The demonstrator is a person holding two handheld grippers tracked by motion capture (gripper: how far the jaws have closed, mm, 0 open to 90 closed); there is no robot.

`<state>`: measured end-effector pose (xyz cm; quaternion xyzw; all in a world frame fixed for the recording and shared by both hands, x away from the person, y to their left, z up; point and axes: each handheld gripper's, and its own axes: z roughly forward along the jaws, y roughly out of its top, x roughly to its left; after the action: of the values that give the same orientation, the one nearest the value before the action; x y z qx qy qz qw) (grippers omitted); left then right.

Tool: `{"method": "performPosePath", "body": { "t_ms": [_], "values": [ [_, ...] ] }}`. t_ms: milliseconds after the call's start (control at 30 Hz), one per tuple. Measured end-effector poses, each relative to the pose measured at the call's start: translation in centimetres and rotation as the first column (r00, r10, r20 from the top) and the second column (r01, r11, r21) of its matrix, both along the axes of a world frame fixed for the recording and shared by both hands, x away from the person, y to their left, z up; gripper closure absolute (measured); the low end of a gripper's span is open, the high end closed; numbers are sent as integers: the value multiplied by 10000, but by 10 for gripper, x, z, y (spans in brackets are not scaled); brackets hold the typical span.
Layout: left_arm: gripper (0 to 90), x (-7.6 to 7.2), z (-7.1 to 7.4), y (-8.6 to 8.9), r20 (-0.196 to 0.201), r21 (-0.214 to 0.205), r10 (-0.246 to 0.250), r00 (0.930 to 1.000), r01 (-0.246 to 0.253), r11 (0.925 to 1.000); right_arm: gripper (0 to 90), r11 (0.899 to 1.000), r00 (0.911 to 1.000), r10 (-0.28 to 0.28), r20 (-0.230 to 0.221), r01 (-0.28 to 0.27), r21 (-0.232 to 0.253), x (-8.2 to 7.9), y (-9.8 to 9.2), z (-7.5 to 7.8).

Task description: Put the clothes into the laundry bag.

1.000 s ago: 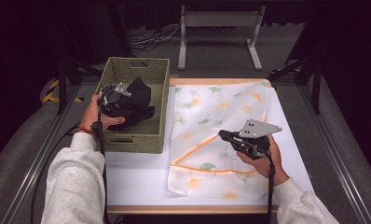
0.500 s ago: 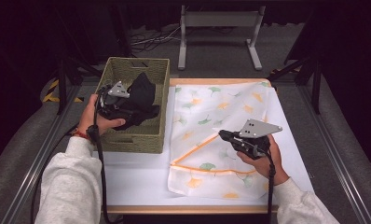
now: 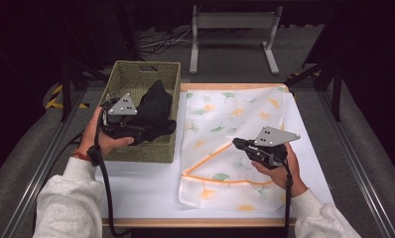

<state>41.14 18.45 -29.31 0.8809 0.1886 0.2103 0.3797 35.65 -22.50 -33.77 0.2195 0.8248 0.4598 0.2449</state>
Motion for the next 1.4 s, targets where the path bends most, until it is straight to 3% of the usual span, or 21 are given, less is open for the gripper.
{"method": "performPosePath", "body": {
  "t_ms": [133,333,733,1000,1067,1300,1400],
  "values": [
    [502,-17,0,-4,289,-20,-205,9994,206,9998,884,10000,10000,-9,9,9,15,0,1,1],
    [503,-41,0,-2,615,-601,-301,9977,338,9976,884,10000,10000,7,17,-7,-13,0,3,0],
    [506,-67,6,-4,868,-1314,-572,9946,684,9890,884,10000,10000,6,-34,-6,-50,1,3,-1],
    [507,-83,8,-12,902,-1273,-1104,9898,1214,9844,884,10000,10000,24,-55,-25,-75,1,4,-2],
    [507,-87,2,-19,860,-1064,-1324,9875,1412,9842,884,10000,10000,34,-50,-34,-81,0,5,-2],
    [507,-94,-21,-40,458,-973,-1816,9823,1853,9779,884,9999,10000,58,-33,-58,-131,0,5,-2],
    [507,-102,-28,-58,297,-696,-2311,9725,2327,9701,884,9999,10000,51,-65,-52,-155,1,6,-3]
  ]
}}
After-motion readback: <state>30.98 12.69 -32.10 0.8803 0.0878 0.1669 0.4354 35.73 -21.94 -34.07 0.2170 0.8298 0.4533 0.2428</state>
